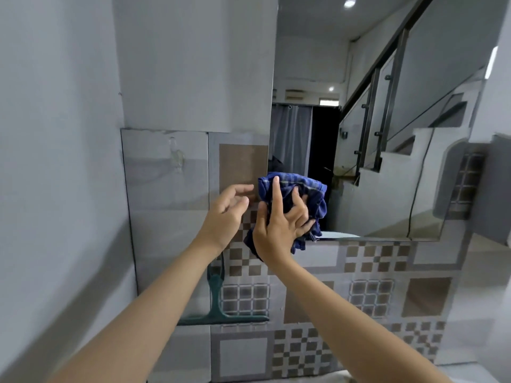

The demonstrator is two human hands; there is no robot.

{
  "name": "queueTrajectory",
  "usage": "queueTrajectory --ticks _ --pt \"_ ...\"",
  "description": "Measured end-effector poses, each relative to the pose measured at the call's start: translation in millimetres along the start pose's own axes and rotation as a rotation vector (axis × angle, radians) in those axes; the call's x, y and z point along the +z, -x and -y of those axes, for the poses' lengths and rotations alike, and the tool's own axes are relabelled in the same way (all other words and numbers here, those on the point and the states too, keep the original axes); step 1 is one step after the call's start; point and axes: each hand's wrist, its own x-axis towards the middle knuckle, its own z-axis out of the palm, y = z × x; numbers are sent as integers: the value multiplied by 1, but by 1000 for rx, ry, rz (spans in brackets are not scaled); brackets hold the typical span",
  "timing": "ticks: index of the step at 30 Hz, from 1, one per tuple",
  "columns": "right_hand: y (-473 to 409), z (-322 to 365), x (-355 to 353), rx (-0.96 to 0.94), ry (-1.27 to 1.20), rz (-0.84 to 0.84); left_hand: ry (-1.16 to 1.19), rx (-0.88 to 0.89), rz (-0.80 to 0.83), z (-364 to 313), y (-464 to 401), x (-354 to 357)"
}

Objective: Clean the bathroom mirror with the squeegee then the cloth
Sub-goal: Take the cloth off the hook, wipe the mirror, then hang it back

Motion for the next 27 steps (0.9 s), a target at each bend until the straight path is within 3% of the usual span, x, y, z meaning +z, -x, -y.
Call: queueTrajectory --ticks 5,15,23,27 --pt "5 22 -33 -79 -121 169 239 -34 9 -20 3 4" --pt "-6 55 -94 -194 -603 423 239 8 -107 -51 23 -24" --pt "-4 82 -91 -189 -575 445 154 0 -81 -78 38 -62" --pt "-7 95 -85 -224 -491 457 81 -81 -169 -85 43 -80"
